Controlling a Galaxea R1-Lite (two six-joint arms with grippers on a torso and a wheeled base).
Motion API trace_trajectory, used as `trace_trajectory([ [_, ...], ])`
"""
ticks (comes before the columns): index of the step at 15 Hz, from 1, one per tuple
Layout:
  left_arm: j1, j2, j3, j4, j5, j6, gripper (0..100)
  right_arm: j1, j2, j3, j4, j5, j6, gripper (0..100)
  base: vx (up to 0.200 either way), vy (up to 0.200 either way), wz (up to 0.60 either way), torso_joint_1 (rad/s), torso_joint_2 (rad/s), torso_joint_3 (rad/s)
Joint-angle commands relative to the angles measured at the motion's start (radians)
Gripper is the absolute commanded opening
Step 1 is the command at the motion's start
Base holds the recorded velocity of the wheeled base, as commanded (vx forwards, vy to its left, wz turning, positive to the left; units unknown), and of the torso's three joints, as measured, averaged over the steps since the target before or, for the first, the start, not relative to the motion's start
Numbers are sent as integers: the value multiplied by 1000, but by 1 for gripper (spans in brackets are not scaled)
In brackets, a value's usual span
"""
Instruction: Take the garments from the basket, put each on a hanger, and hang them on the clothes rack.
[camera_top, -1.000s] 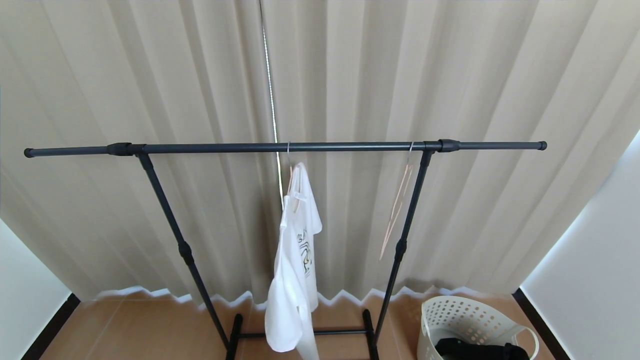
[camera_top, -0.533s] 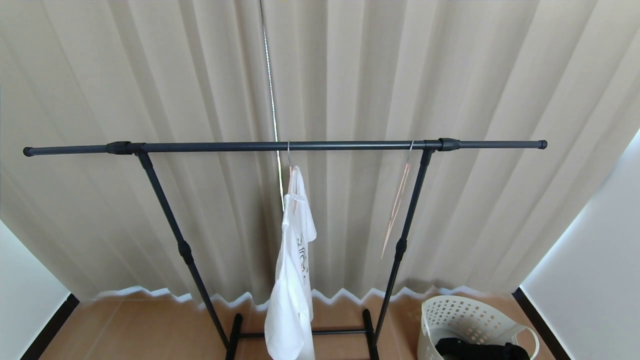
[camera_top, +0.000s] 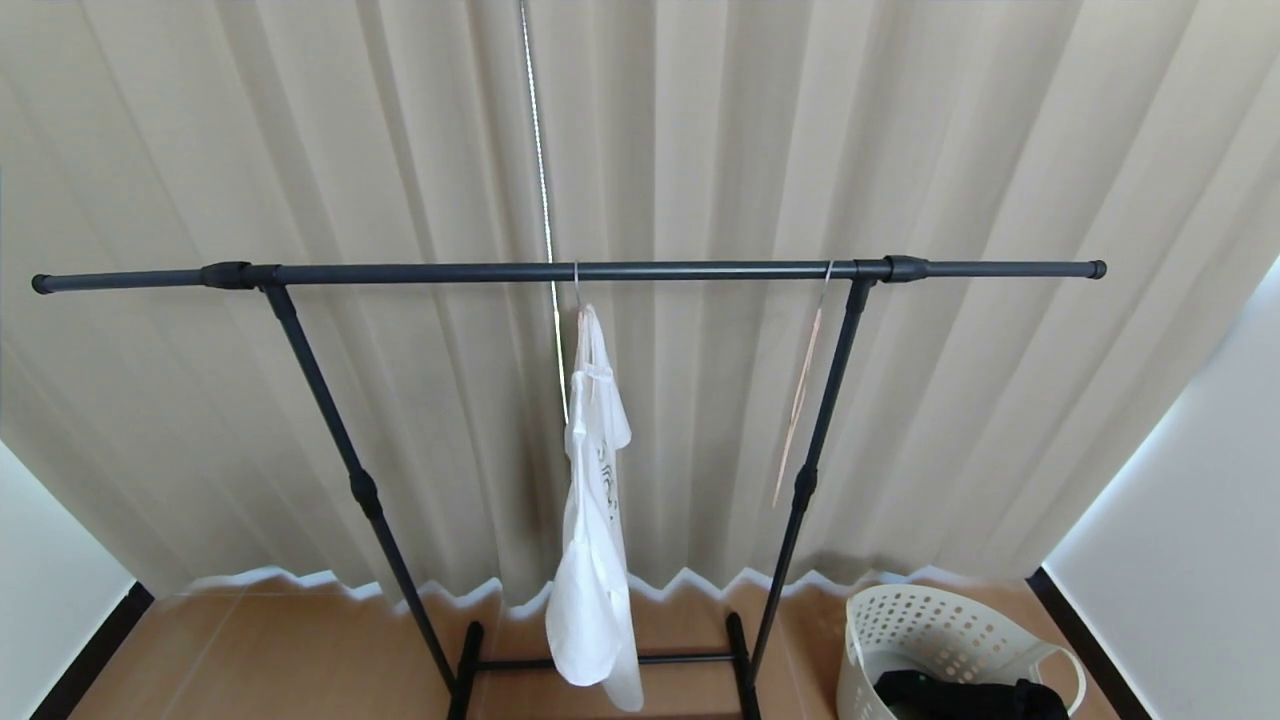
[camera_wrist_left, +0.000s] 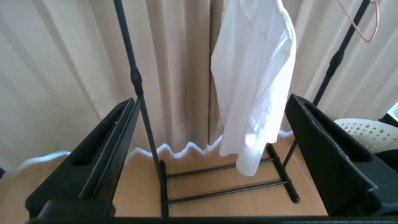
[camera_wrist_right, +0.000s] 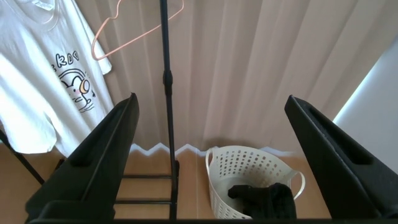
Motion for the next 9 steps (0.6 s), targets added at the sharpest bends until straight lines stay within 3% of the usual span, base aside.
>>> trace_trajectory([
  [1, -1, 2, 0, 0, -1, 0, 100, 0, 1, -1, -1, -1, 0, 100, 0, 0, 0, -144, 330, 178],
  [9, -1, 2, -1, 1, -1, 2, 100, 0, 1, -1, -1, 0, 3, 100, 0, 0, 0, -152, 341, 192],
])
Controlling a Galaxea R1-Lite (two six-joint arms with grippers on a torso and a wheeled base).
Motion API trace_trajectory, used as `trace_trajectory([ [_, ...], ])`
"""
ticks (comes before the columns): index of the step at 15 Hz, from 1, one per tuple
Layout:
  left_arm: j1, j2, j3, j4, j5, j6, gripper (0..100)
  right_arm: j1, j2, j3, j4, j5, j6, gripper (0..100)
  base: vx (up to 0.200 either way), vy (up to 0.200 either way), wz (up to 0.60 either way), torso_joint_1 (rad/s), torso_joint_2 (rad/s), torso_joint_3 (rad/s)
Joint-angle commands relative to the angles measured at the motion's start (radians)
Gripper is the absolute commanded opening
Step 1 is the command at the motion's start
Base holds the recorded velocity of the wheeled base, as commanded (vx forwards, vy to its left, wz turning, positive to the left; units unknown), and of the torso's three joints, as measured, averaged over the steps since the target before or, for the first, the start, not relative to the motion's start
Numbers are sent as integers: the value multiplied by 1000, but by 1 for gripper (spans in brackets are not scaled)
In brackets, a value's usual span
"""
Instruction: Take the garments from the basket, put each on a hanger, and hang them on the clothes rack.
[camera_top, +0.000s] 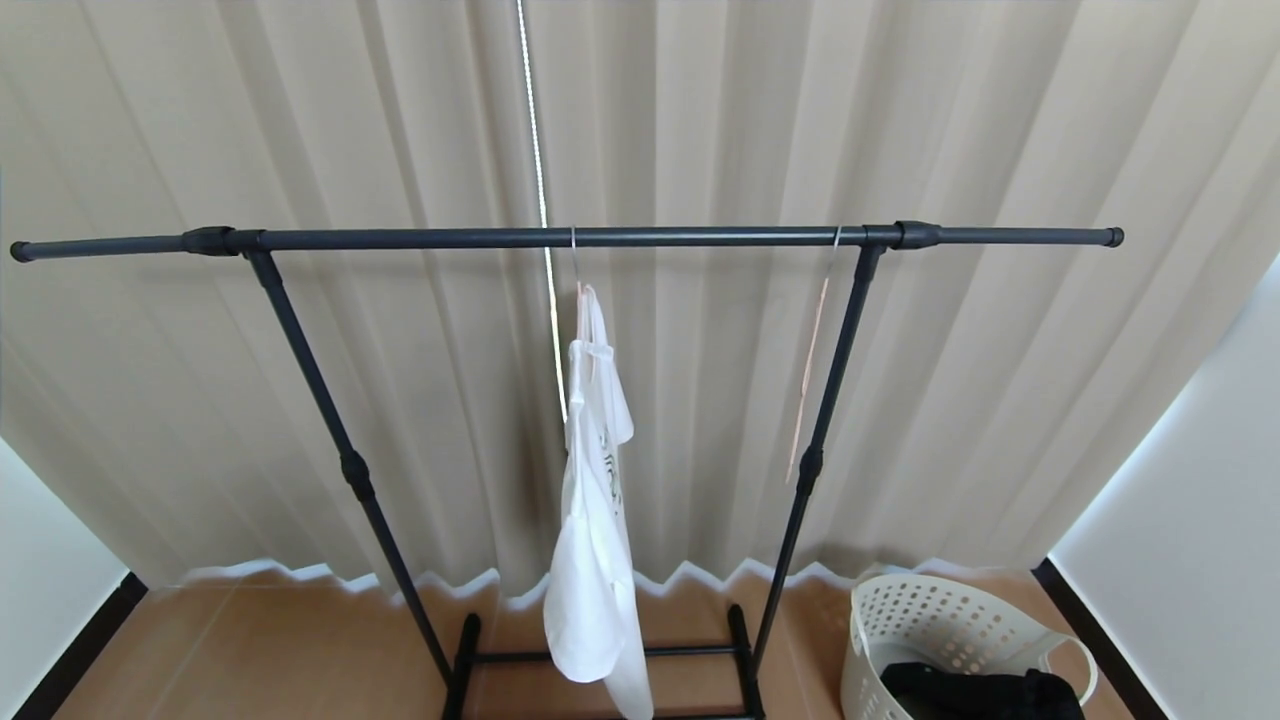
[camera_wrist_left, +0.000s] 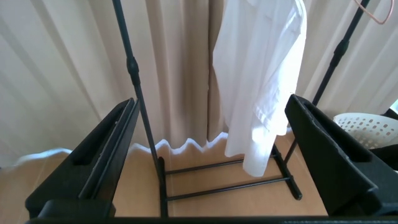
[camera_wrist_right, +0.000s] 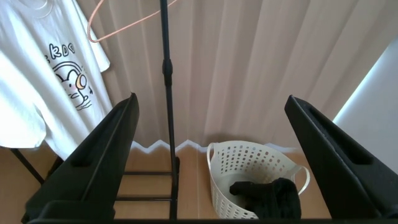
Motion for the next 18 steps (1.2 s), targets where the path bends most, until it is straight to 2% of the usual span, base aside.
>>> trace_trajectory([
  [1, 1, 2, 0, 0, 0, 0, 100, 0, 1, 0, 1, 0, 0, 100, 0, 0, 0, -149, 344, 193],
  [10, 1, 2, 0, 0, 0, 0, 100, 0, 1, 0, -1, 0, 0, 100, 0, 0, 0, -155, 375, 217],
  [18, 1, 2, 0, 0, 0, 0, 100, 0, 1, 0, -1, 0, 2, 100, 0, 0, 0, -204, 544, 327],
])
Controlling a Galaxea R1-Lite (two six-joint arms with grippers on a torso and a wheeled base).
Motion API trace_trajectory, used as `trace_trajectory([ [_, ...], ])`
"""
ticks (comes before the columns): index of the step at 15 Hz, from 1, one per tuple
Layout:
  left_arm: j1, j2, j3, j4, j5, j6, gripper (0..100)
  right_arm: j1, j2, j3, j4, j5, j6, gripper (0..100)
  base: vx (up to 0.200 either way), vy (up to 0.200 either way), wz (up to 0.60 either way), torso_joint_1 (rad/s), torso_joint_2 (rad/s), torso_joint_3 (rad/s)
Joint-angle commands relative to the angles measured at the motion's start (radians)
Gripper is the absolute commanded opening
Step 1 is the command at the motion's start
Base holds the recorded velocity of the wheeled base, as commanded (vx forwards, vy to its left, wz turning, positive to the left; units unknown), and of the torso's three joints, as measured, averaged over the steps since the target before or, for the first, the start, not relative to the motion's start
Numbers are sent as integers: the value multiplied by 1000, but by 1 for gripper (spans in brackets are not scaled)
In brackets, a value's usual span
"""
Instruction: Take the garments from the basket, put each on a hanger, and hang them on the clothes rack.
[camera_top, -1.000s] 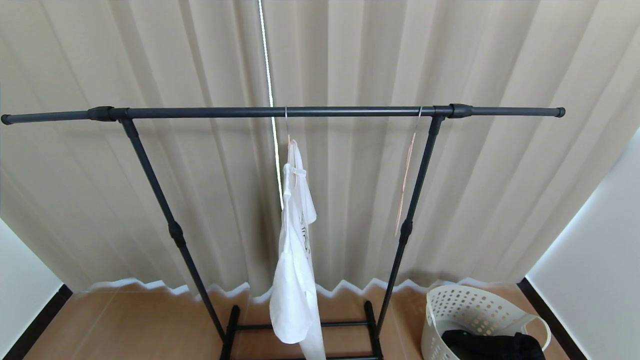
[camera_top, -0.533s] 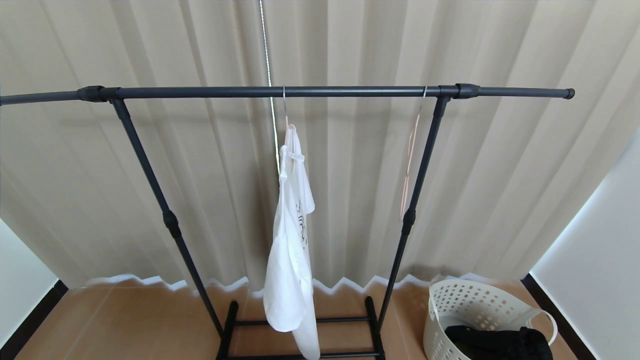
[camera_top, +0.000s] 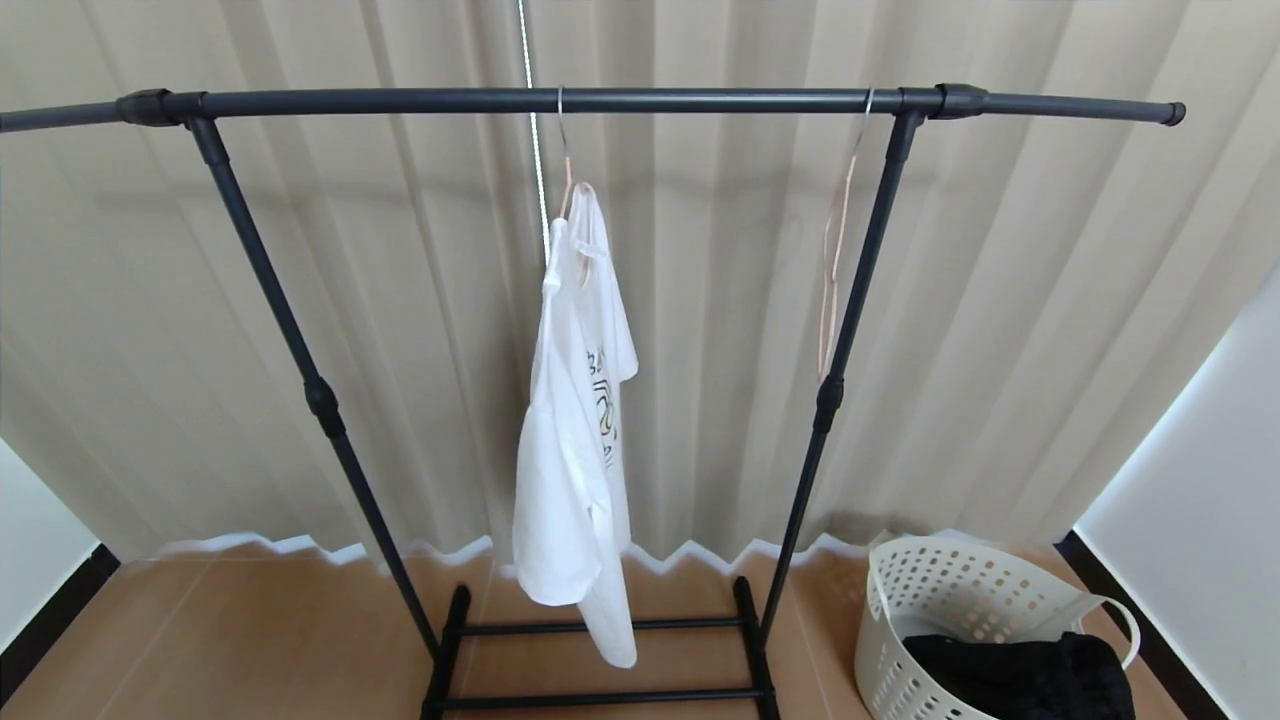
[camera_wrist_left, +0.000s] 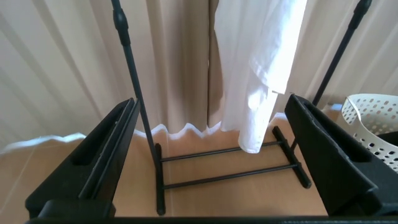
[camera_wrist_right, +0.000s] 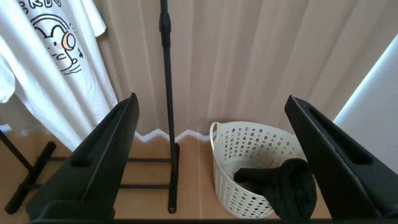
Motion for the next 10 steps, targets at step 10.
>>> trace_trajectory([
  [10, -1, 1, 0, 0, 0, 0, 100, 0, 1, 0, -1, 0, -1, 100, 0, 0, 0, -149, 499, 347],
])
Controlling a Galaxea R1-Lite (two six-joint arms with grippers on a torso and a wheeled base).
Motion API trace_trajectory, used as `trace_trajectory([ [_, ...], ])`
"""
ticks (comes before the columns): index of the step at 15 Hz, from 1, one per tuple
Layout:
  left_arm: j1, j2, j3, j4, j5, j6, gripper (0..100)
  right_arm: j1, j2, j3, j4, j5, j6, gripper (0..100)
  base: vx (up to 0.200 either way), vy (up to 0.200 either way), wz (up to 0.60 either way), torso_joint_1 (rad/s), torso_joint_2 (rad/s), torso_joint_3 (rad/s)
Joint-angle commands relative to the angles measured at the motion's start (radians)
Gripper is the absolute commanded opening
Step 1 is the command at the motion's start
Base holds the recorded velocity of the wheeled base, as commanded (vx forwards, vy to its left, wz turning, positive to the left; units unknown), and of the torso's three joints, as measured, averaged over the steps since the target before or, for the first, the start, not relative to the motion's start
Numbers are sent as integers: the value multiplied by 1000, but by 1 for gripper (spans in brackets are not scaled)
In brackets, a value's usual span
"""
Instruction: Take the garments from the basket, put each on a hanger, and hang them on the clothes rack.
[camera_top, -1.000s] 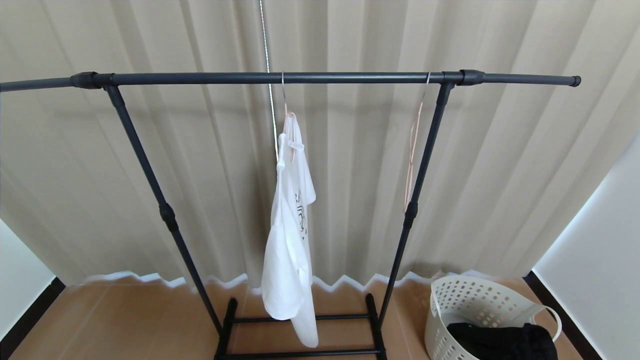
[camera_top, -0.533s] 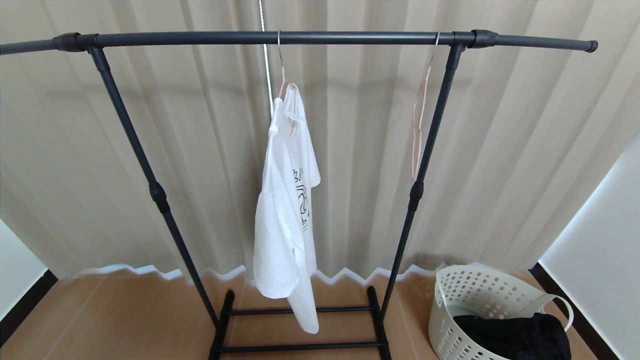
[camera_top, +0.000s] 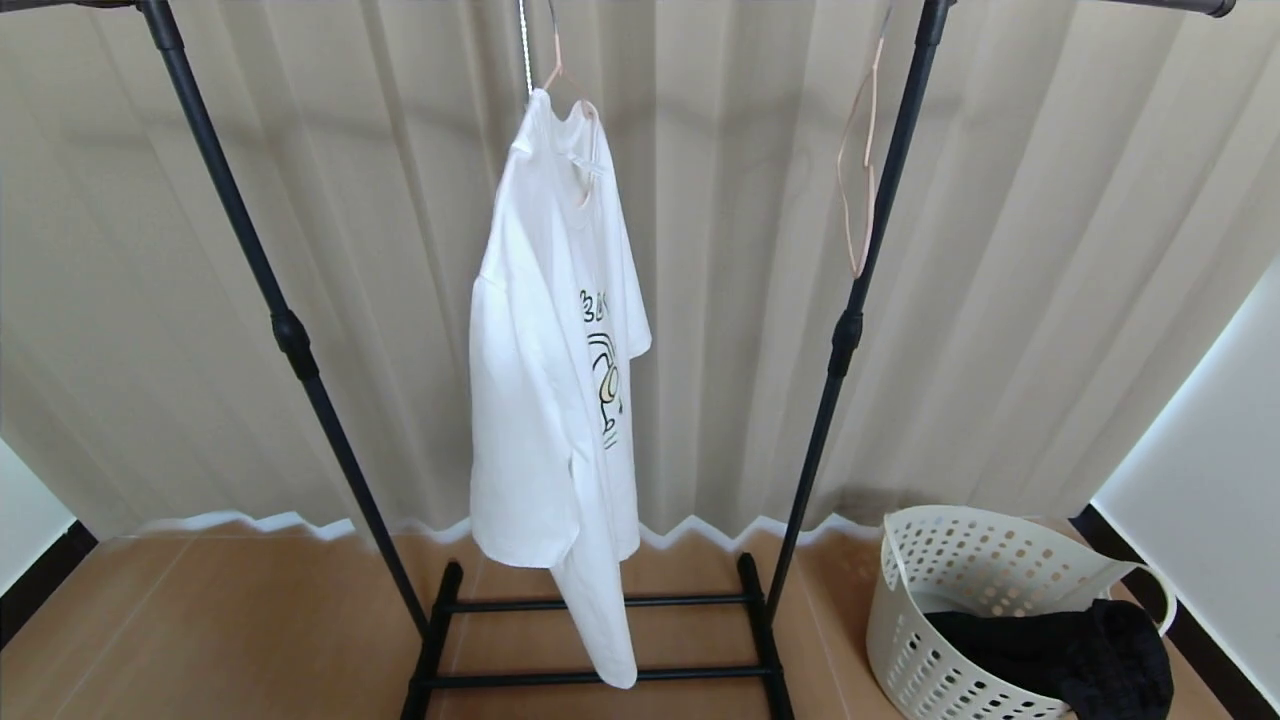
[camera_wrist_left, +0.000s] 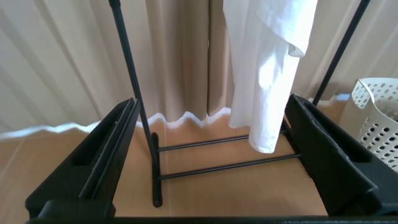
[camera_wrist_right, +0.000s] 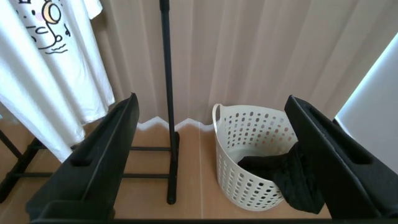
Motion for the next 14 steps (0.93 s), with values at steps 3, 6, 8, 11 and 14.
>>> trace_trajectory([
  [3, 0, 1, 0, 0, 0, 0, 100, 0, 1, 0, 0, 0, 0, 100, 0, 0, 0, -95, 470, 370],
  [6, 0, 1, 0, 0, 0, 0, 100, 0, 1, 0, 0, 0, -2, 100, 0, 0, 0, -43, 307, 264],
  [8, 0, 1, 0, 0, 0, 0, 100, 0, 1, 0, 2, 0, -2, 100, 0, 0, -300, -5, 81, 71],
  [11, 0, 1, 0, 0, 0, 0, 100, 0, 1, 0, 2, 0, -2, 100, 0, 0, -600, -2, 20, 17],
  [14, 1, 1, 0, 0, 0, 0, 100, 0, 1, 0, 0, 0, -2, 100, 0, 0, -600, 4, 2, 2],
])
